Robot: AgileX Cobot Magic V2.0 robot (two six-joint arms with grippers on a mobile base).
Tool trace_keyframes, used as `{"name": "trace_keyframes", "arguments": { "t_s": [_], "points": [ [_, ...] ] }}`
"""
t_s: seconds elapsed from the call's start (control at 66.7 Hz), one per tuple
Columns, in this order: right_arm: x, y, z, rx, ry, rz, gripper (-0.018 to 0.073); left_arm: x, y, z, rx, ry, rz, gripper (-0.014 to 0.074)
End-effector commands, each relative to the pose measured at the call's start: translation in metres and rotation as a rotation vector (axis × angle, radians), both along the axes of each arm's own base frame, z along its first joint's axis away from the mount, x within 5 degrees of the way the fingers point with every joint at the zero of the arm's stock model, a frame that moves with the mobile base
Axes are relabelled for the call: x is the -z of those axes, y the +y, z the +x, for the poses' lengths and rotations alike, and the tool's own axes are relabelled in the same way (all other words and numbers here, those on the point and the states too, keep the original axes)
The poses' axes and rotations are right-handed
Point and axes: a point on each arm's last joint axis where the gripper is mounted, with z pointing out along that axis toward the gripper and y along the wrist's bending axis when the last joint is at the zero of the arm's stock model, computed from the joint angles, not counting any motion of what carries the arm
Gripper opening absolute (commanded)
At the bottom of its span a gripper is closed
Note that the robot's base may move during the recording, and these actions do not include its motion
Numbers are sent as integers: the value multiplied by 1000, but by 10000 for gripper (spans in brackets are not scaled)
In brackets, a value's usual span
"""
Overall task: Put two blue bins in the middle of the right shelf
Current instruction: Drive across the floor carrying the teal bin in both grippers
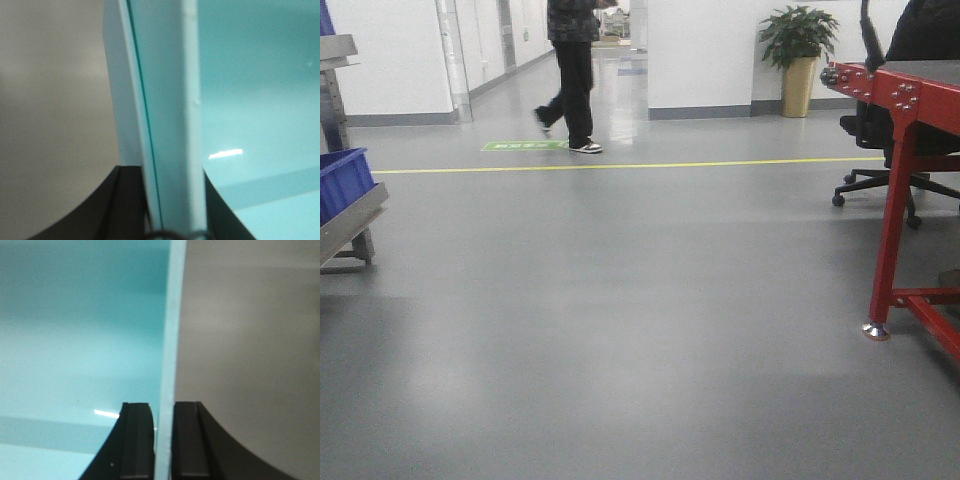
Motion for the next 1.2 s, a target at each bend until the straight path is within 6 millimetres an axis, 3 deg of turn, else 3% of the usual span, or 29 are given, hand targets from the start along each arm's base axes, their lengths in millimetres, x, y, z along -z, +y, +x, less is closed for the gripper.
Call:
{"name": "trace_keyframes", "arguments": {
  "t_s": [0.0, 1.185],
  "points": [
    [-12, 6, -2, -36, -87, 56, -164, -25, -8, -11, 52, -148, -100, -111],
    [-12, 6, -2, -36, -88, 56, -164, -25, -7, -10, 48, -149, -94, -111]
  ]
}}
